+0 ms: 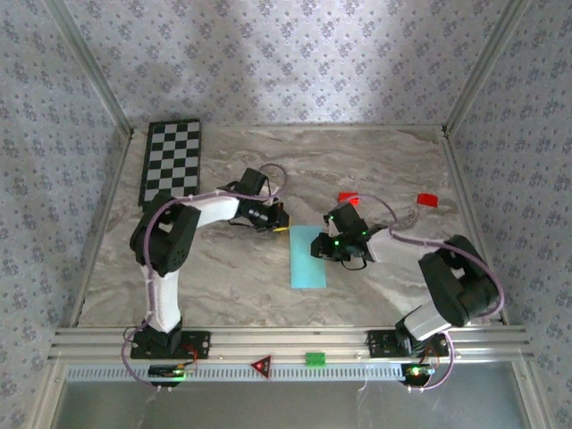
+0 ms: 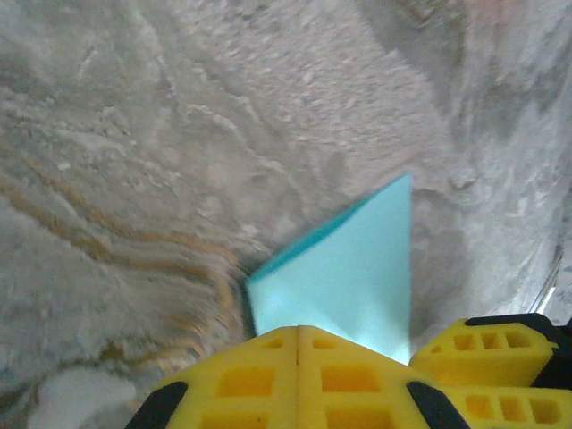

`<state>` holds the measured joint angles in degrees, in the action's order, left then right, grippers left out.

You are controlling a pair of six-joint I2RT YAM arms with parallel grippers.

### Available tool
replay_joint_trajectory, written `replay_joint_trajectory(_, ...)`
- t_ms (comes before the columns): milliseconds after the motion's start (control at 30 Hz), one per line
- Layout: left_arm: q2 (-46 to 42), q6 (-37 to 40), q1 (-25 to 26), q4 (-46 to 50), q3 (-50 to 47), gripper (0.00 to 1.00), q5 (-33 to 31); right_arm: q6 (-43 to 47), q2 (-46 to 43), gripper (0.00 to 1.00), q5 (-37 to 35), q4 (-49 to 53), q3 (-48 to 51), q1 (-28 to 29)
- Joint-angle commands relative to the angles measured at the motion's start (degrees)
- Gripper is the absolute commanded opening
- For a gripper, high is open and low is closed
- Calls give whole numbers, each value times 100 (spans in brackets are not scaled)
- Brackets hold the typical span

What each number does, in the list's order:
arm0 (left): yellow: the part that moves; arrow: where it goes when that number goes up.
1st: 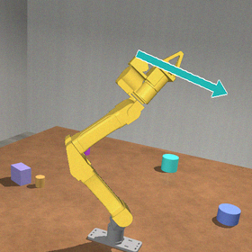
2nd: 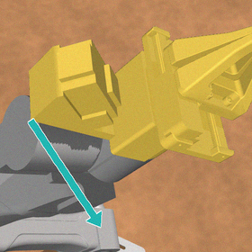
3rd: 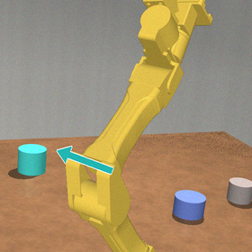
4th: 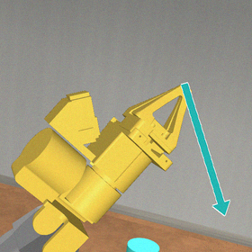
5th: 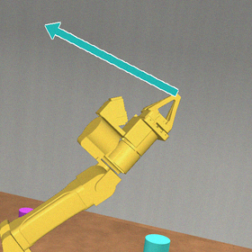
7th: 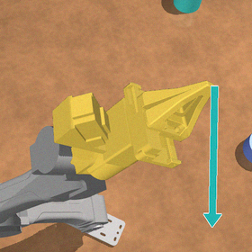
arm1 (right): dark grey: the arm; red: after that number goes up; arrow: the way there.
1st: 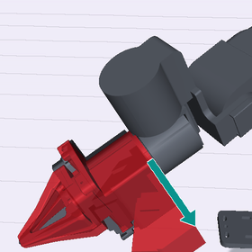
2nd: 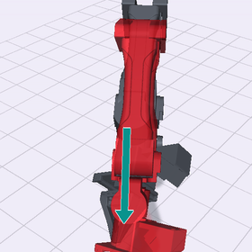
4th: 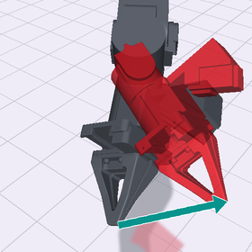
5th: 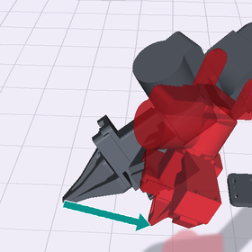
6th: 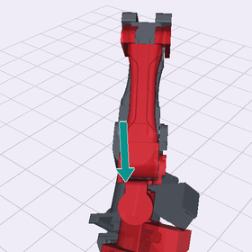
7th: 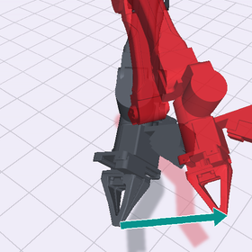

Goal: Fold a paper plane with a square sheet of paper (pick it up from the middle)

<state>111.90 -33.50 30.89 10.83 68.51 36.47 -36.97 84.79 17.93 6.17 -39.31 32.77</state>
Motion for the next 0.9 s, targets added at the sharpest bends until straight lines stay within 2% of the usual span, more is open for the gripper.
replay_joint_trajectory(0,-630,-239,85,-292,-212,7,-149,13,-727,28,-424,404,-33,20)
replay_joint_trajectory(67,-808,-321,202,-370,-358,8,-300,-212,-1202,33,-563,577,221,-35)
replay_joint_trajectory(167,-907,-285,425,-405,-436,10,-506,-601,-1925,38,-373,574,780,-214)
replay_joint_trajectory(300,-633,-320,554,-372,-304,12,-567,-1304,-2674,40,-378,693,1397,-424)
replay_joint_trajectory(400,-355,-300,623,-321,-117,6,-569,-1563,-3070,40,-151,784,1686,-460)
replay_joint_trajectory(467,-195,-245,641,-170,43,1,-587,-1660,-3122,40,79,765,1774,-473)
replay_joint_trajectory(700,198,-241,652,-227,334,0,-456,-1562,-2607,40,711,427,1751,-199)
replay_joint_trajectory(867,356,-273,638,-169,484,1,-542,-1544,-2186,41,798,415,1555,-88)
